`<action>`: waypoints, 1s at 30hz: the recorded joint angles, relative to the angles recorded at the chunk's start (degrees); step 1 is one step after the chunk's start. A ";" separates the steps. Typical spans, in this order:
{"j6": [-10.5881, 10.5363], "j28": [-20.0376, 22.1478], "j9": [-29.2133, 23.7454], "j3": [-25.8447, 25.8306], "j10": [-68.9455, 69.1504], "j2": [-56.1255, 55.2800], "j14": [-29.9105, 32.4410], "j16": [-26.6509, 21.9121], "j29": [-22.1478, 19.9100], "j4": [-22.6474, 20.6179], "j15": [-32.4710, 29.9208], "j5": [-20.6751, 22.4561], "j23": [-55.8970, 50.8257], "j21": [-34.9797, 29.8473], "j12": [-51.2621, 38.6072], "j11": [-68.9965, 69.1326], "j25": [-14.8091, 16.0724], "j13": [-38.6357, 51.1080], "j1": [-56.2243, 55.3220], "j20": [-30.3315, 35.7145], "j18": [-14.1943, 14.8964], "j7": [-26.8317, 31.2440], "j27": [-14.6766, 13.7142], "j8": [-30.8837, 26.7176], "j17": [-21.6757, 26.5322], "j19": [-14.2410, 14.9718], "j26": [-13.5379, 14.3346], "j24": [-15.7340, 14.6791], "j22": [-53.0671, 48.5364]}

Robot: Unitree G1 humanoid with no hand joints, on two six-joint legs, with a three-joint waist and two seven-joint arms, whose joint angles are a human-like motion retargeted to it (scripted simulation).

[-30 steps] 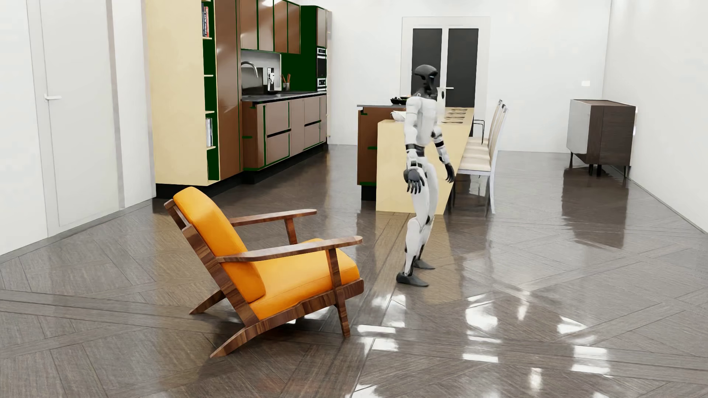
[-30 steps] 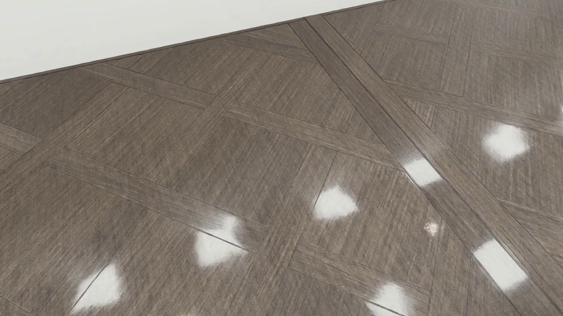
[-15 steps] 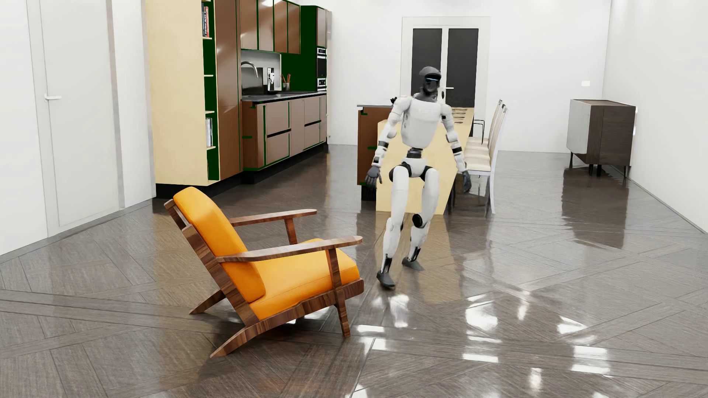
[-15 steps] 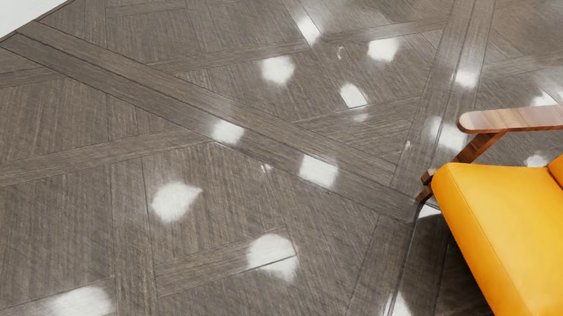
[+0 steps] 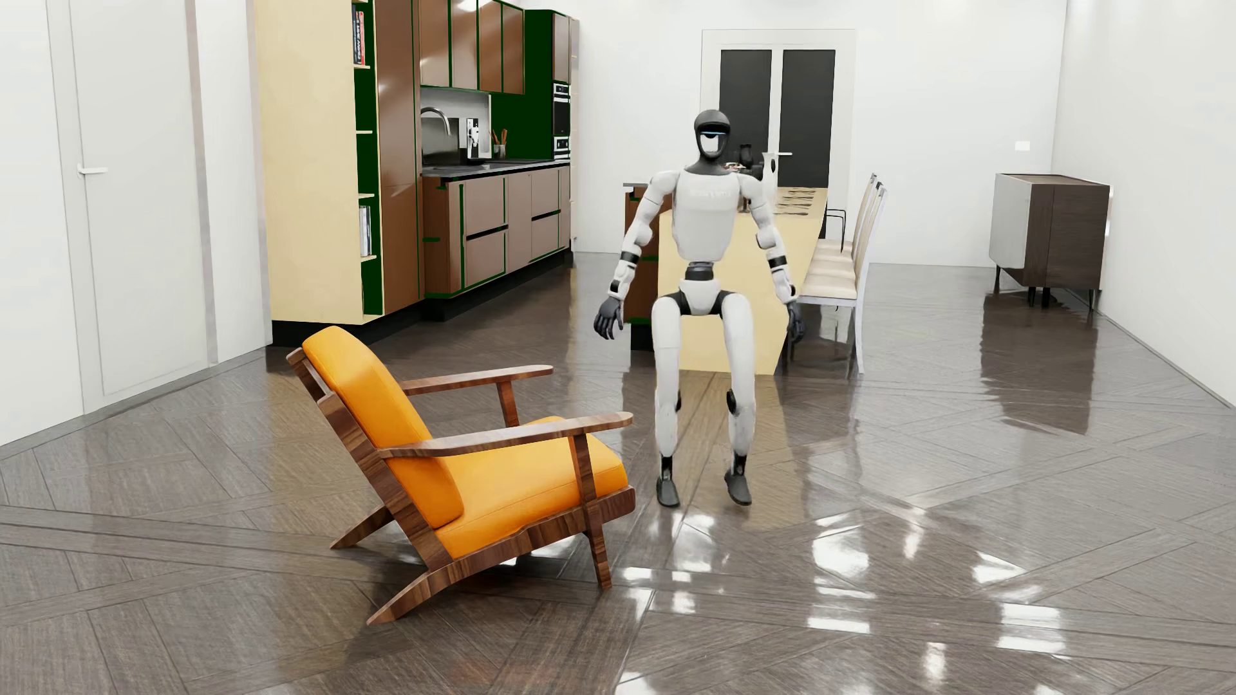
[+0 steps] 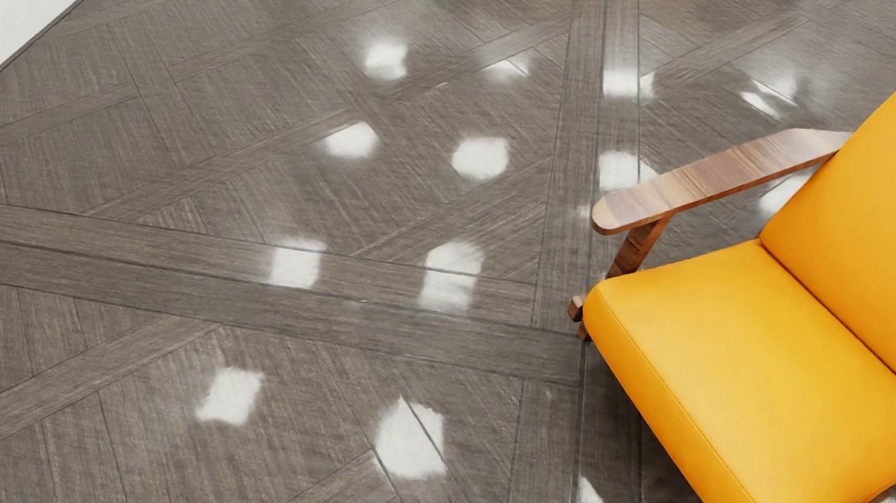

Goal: Rest on the chair

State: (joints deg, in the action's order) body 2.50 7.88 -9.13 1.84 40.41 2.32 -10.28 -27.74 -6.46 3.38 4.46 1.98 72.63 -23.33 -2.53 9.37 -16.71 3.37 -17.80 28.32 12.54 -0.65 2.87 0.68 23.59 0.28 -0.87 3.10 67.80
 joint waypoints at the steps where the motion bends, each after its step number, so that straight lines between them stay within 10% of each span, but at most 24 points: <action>1: -0.10 -0.37 -0.02 0.32 -6.37 1.49 0.93 -0.09 0.09 -0.98 0.42 0.21 -0.38 -0.74 -0.02 -0.75 0.00 0.72 -1.40 -0.71 0.58 -0.20 -0.43 0.14 -0.05 0.31 0.15 0.60 0.34; 8: 0.69 -2.19 1.59 1.01 -20.63 11.35 8.38 -1.77 1.06 -3.28 7.05 1.64 -3.71 -1.53 2.80 4.93 -2.64 -0.34 1.21 -6.43 0.65 -4.78 -1.17 3.35 -0.29 -0.40 -1.00 1.88 0.86; 10: 2.25 -1.17 2.74 0.48 -20.36 4.89 8.85 -1.43 0.31 -5.15 4.54 -2.05 -2.20 -0.35 3.38 23.55 -1.97 -1.64 4.09 -5.77 -1.08 -2.70 -1.14 3.17 -0.62 7.73 -1.00 1.70 1.34; 11: 2.84 -1.88 2.64 -0.44 -22.30 0.85 9.13 -1.43 1.61 -5.75 -4.04 -4.98 -1.56 -0.74 4.08 34.80 -1.89 -2.05 7.44 -5.89 -3.28 -3.37 -1.15 3.80 -0.45 16.56 -1.24 2.29 0.74; 12: 3.26 -2.54 1.50 -1.37 -23.47 -3.64 9.27 -1.72 2.65 -5.85 -6.07 -7.45 -1.55 0.05 3.83 44.72 -2.75 -1.43 10.53 -6.27 -5.56 -4.26 -1.00 4.33 -0.25 17.12 -1.20 3.11 -0.17; 18: 1.88 0.88 0.49 -5.45 -23.86 -20.65 7.00 -1.56 0.82 0.75 -1.85 -10.81 -1.86 1.93 0.61 38.44 -5.07 -1.52 16.23 -2.80 -3.23 -3.44 -0.36 -3.22 -0.74 7.01 0.82 2.68 -2.43; 23: 0.81 3.34 1.99 -4.78 -16.58 -16.42 6.97 0.41 -2.30 7.00 -9.81 -15.22 -3.23 3.99 0.95 20.10 -2.17 -4.52 10.34 0.17 1.22 1.48 1.79 -8.85 0.41 9.57 -0.18 3.37 -4.39; 28: 0.85 5.40 1.03 -2.84 -23.90 -10.01 24.04 0.29 -6.47 10.89 8.87 -10.91 -3.41 4.14 -1.70 19.65 1.08 -3.19 1.86 -0.31 5.41 5.43 0.37 -3.68 0.61 6.50 0.07 1.66 -5.14; 30: 0.87 5.70 -0.26 -2.75 -24.19 -10.82 20.70 0.32 -8.09 9.54 8.92 -8.50 -3.19 4.29 -2.74 20.33 1.45 -1.67 -0.81 1.71 7.36 4.71 0.83 -1.87 0.48 4.45 -0.07 1.84 -5.00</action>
State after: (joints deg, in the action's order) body 3.36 13.59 -9.39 -0.91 16.22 -8.49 10.42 -27.42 -14.55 12.92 13.38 -6.52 69.44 -19.03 -5.27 29.70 -15.26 1.70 -18.60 30.03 19.91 4.05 3.70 -1.19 24.08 4.73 -0.94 4.94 62.80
